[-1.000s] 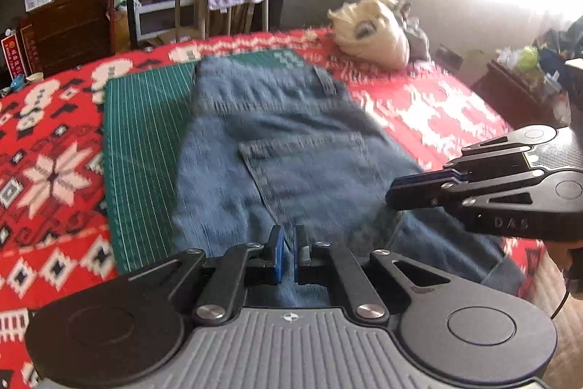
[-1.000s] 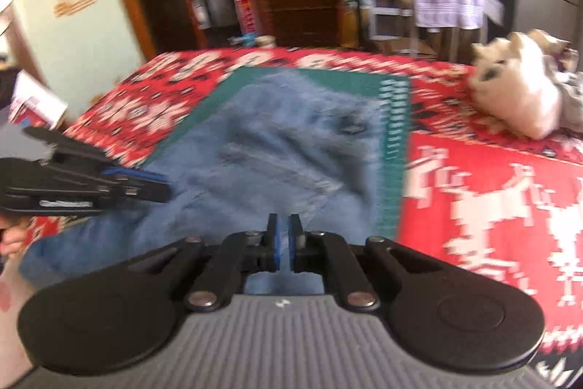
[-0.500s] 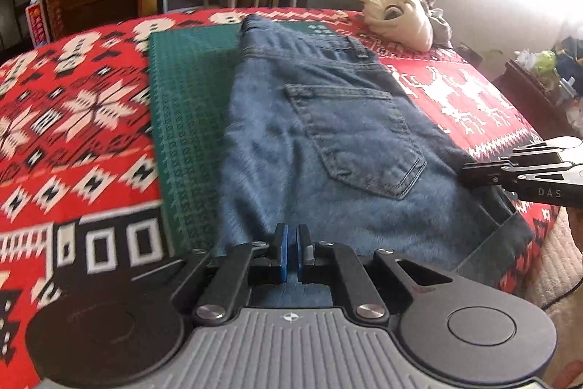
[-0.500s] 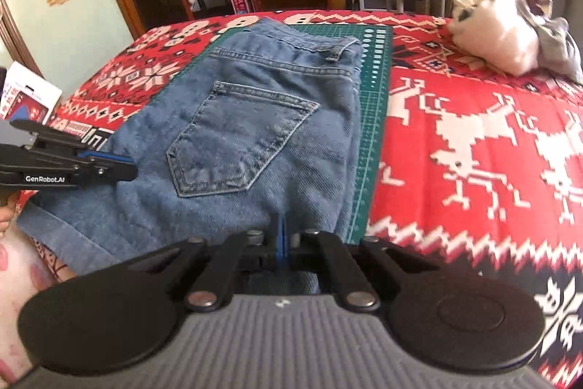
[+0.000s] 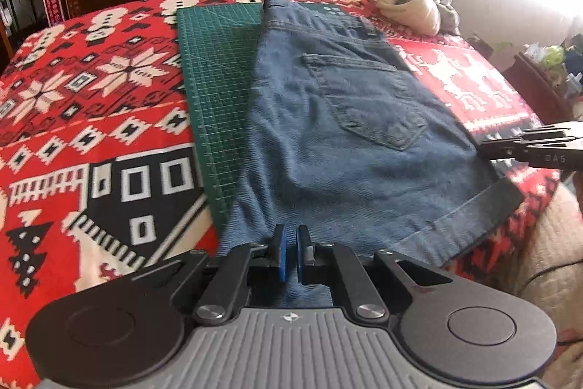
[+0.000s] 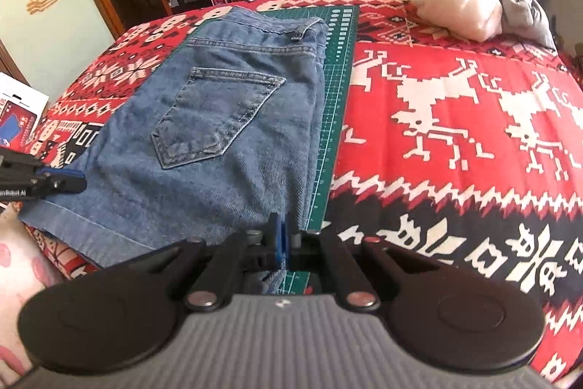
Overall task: Fold clothes
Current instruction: 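Open both tools wide and move them over the shorts hem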
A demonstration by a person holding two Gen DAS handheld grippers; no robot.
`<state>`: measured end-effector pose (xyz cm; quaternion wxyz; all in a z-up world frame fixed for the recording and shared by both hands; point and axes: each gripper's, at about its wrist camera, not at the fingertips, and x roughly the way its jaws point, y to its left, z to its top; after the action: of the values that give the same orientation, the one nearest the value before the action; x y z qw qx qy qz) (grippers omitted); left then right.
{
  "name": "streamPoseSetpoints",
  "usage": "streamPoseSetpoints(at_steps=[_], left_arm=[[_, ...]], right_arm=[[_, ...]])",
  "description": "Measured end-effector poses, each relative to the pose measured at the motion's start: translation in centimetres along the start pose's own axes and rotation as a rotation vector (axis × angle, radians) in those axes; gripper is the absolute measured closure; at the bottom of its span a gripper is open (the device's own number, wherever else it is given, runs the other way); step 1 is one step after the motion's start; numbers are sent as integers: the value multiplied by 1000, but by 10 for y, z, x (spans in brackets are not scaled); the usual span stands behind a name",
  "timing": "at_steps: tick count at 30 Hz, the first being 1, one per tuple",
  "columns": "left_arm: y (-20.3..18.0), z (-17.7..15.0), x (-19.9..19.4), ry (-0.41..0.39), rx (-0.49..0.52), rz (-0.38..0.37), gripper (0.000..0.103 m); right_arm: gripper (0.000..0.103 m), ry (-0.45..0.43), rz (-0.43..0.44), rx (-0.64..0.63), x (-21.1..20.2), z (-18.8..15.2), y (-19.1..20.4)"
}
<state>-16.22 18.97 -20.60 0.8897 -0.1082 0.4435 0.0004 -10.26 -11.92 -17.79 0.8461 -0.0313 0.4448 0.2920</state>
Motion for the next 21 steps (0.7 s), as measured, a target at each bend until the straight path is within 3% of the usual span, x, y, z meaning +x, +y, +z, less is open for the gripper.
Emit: streamPoseSetpoints(at_steps=[1, 4, 9, 11, 14, 17, 21], left_arm=[[-3, 2, -2, -22, -4, -26, 96], [-16, 11, 3, -68, -4, -85, 96], [-43, 24, 30, -68, 47, -68, 95], [-54, 21, 37, -57, 92, -31, 79], [-67, 14, 39, -75, 157, -12, 61], [-79, 7, 42, -91, 245, 25, 53], [-81, 2, 44, -103, 263, 23, 42]], right_arm=[[95, -4, 0, -12, -1, 1, 3], [94, -41, 5, -79, -6, 9, 20], [94, -62, 59, -168, 7, 15, 61], [93, -72, 53, -206, 15, 15, 78], [74, -90, -8, -260, 24, 9, 91], [64, -105, -65, -305, 29, -2, 98], [53, -121, -87, -283, 31, -11, 92]])
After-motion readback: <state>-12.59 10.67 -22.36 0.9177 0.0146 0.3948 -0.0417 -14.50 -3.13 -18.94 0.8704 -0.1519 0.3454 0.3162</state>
